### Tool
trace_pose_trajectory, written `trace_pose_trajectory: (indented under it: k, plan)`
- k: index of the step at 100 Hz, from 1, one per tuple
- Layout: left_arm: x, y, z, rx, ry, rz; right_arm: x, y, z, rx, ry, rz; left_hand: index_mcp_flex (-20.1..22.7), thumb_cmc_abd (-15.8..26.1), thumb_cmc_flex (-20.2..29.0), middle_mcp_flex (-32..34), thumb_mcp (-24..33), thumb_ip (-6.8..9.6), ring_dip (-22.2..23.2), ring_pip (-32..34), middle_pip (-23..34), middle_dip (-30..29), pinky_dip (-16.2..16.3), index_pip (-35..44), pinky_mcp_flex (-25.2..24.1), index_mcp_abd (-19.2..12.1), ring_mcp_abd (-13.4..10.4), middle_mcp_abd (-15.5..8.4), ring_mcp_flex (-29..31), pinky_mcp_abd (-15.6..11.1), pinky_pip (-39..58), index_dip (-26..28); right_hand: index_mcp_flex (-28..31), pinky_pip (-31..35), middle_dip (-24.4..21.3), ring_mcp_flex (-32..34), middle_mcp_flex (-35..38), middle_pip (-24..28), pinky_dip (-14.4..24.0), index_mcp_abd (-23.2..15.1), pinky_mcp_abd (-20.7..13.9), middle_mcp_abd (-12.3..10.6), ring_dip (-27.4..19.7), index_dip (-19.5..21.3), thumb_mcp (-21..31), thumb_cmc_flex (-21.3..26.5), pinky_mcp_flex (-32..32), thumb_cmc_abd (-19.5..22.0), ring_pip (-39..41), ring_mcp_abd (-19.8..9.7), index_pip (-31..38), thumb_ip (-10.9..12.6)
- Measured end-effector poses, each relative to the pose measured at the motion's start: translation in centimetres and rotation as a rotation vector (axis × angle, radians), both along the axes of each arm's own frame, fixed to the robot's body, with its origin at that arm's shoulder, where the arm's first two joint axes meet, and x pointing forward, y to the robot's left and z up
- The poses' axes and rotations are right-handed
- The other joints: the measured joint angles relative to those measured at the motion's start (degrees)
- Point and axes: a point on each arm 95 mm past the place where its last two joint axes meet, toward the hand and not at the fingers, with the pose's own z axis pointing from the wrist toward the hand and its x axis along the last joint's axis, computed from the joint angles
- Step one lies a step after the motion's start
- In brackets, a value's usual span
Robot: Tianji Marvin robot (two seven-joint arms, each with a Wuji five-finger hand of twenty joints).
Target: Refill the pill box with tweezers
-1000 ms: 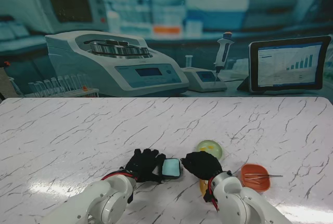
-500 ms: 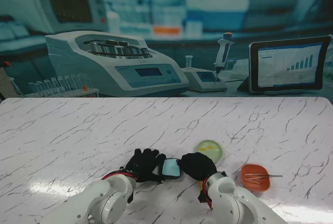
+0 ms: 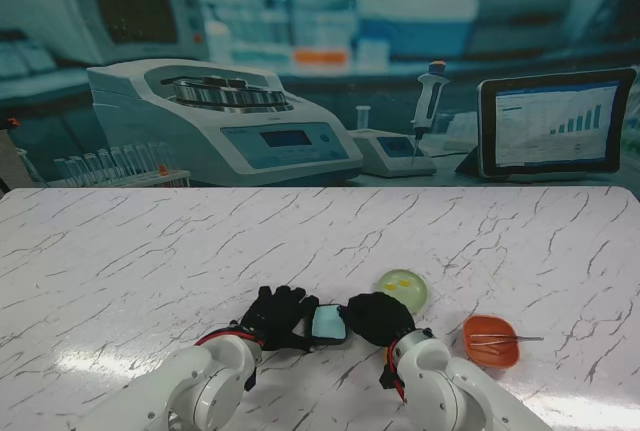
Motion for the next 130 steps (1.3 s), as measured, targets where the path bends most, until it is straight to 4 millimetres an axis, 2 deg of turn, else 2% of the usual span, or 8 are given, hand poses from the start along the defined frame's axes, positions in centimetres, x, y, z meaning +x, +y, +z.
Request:
trace_pose_trajectory:
  k: [53,130]
  plan:
    - [0.1,0.0,0.0,0.0,0.003,-0.003,0.4,0.3,0.6,-0.018,-0.017,0.006,0.0,0.0,0.2,0.0,0.0,0.0,0.0,0.0,0.0,0.0,0.0,0.2,0.0,0.0,0.0,0.0,0.0,0.0,0.0,0.6,1.2,0.0,-0.5,0.5,0.6,0.0,0.0,-0.3,0.0,0.0,0.0,0.0,0.0,0.0,0.1,0.0,0.4,0.0,0.5,0.0]
    - [0.3,0.0,0.1,0.0,0.008,-0.005,0.7,1.2,2.6,-0.048,-0.064,0.029,0.0,0.0,0.2,0.0,0.0,0.0,0.0,0.0,0.0,0.0,0.0,0.3,0.0,0.1,0.0,0.0,-0.1,0.0,0.0,1.4,1.5,0.0,-0.5,0.5,0.7,0.0,0.0,0.1,0.0,0.0,0.0,0.0,0.6,0.0,0.5,-0.6,0.4,0.0,1.0,0.0]
